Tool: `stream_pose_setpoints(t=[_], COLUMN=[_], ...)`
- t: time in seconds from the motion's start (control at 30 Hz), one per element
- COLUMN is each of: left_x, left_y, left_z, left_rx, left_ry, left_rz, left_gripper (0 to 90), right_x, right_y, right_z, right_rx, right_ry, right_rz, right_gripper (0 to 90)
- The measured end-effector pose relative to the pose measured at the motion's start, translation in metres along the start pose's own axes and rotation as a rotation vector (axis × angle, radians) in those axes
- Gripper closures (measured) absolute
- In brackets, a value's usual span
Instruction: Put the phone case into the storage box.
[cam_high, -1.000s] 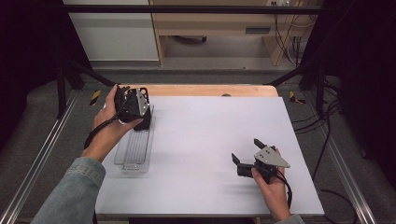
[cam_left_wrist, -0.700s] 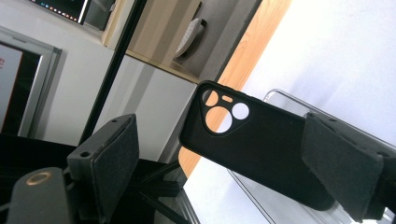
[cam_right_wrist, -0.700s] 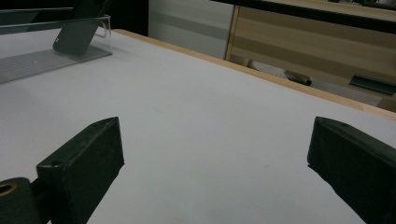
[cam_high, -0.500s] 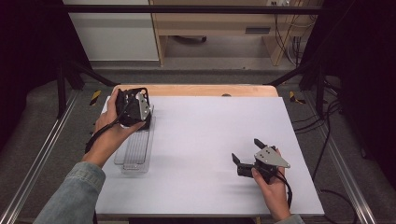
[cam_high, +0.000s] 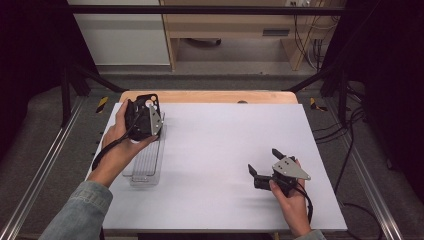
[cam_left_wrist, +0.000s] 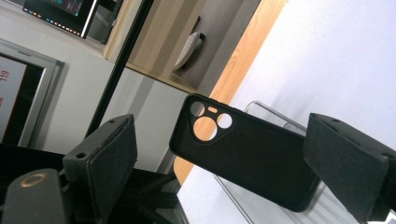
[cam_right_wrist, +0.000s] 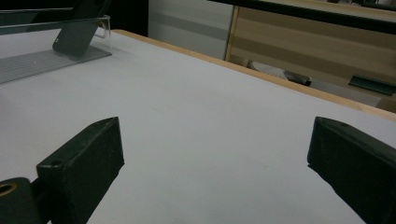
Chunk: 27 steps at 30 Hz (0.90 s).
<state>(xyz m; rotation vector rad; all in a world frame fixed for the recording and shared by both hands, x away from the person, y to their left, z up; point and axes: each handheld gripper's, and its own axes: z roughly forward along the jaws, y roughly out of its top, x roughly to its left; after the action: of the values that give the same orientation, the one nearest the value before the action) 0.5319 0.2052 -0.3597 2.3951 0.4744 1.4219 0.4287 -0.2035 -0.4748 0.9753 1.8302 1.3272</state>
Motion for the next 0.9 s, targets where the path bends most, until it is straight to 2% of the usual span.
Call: stream_pose_setpoints(t=[0.2,0.4,0.9], left_x=[-0.005,-0.010,-0.028], left_y=[0.001,0.005,0.023], left_z=[-0.007,-0.014,-0.026], left_rx=[-0.011,-0.040,-0.091], left_ry=[-0.012,-0.024,-0.064], left_rz=[-0.007,-0.042,-0.046], left_gripper=[9.3,9.3,9.3], right_x=[0.000,0.000,0.000], right_y=[0.000,0.000,0.000], right_z=[0.000,0.000,0.000], right_rx=[0.000,0.000,-0.001], right_ry=[0.000,-0.001,-0.001], right_rz=[0.000,0.000,0.001], right_gripper=[3.8,3.8,3.8])
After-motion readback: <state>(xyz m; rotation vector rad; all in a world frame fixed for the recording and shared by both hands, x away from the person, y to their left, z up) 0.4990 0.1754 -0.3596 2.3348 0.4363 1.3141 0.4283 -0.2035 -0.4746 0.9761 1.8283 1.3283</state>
